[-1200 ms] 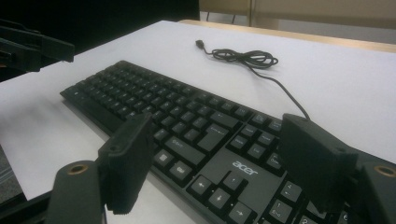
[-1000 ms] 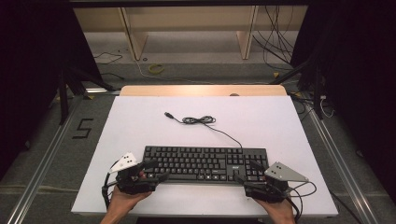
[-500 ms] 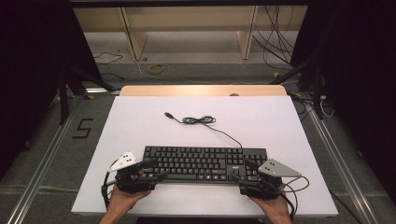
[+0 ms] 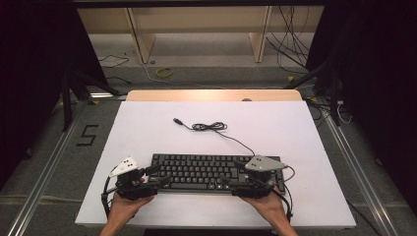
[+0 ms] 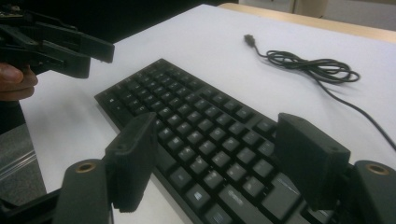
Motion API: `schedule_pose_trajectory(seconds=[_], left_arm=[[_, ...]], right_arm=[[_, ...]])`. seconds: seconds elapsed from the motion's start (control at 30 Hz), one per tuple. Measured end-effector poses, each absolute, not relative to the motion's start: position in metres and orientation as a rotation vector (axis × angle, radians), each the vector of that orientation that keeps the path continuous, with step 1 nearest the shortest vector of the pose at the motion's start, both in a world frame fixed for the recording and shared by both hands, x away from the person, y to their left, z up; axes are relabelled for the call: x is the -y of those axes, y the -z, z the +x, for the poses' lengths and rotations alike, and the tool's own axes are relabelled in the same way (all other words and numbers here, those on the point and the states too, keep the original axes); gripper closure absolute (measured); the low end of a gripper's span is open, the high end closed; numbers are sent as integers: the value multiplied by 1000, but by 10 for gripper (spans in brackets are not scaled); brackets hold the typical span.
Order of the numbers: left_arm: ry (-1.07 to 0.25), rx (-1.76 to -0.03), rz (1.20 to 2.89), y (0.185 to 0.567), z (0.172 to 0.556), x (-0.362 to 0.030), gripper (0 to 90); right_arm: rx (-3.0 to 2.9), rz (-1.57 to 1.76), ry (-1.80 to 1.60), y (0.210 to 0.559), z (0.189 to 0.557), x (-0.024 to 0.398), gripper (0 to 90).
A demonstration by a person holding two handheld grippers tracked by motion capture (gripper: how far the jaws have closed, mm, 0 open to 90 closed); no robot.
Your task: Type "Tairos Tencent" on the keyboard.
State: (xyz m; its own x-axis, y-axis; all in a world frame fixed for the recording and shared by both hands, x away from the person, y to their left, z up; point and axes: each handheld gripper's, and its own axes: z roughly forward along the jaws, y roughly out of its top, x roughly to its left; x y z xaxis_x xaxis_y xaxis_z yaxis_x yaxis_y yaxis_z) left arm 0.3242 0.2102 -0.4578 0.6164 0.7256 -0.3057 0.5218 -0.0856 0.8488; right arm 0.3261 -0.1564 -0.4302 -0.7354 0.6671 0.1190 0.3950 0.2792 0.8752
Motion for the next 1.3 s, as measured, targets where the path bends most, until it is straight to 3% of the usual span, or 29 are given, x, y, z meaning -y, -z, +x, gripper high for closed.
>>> schedule_pose_trajectory(seconds=[0.4, 0.7, 1.03, 1.3], left_arm=[[-248, -1127, 1827, 463, 329, -215, 449], [-279, -1203, 1865, 463, 331, -219, 678], [-315, -1227, 1937, 466, 332, -217, 889], [-300, -1236, 1965, 469, 334, -218, 894]], right_arm=[[-2374, 923, -1385, 431, 346, 120, 447], [-2446, 901, -1341, 437, 358, 93, 595], [-2506, 899, -1300, 446, 374, 62, 822], [-2538, 921, -1243, 457, 385, 40, 897]])
